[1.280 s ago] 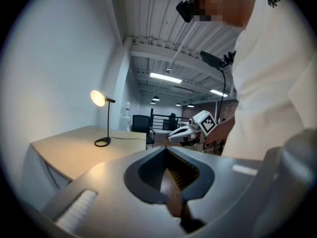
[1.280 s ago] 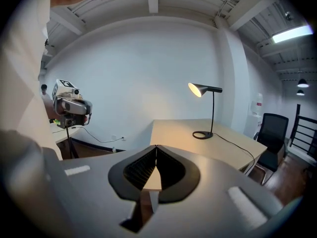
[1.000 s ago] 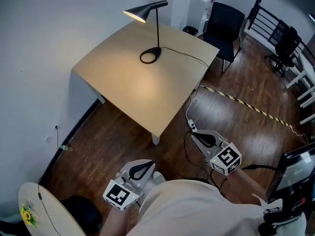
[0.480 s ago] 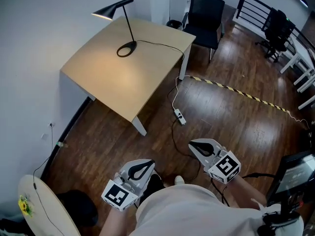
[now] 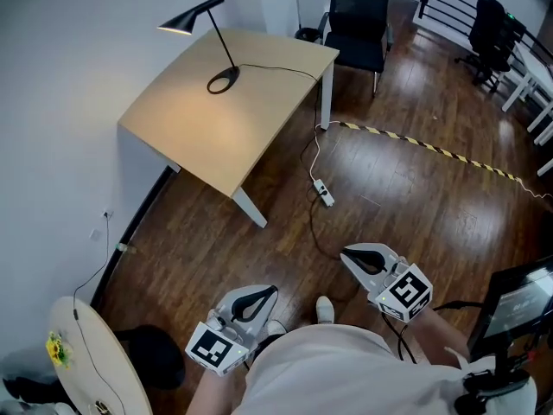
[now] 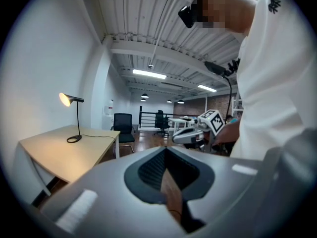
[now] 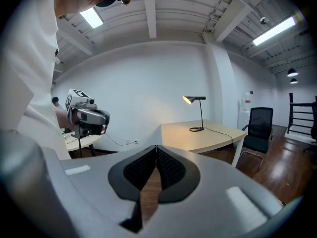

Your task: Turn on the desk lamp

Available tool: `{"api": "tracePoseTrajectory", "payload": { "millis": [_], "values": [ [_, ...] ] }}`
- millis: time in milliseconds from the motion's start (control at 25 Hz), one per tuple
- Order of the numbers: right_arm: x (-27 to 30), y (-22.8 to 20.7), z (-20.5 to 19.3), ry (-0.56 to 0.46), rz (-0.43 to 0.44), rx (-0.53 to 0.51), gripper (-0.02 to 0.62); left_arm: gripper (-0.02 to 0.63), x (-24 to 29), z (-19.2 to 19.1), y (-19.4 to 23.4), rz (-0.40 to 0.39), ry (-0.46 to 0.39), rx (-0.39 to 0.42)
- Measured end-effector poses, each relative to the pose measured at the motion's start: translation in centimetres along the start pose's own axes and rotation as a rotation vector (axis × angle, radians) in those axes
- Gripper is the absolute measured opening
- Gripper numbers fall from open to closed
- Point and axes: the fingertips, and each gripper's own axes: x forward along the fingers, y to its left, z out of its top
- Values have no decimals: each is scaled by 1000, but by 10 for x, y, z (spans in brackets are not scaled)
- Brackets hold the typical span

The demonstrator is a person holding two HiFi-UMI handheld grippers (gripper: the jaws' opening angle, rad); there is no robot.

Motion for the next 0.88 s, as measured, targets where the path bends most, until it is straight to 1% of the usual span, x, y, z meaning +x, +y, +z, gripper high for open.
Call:
{"api": "tracePoseTrajectory", "payload": {
  "millis": [240,440,720,880],
  "values": [
    [-7,25,15,-40,-32,3,5,17,-25,6,-11,-31,-15,50],
    [2,45,32,-55,-29,-10,5,17,-46,2,-10,-35,-23,56],
    [4,58,36,-44,-39,-36,5,17,-58,-3,-7,-47,-27,51],
    [3,82,38,-42,-60,-43,5,17,-80,-7,-12,-61,-39,60]
  ]
}}
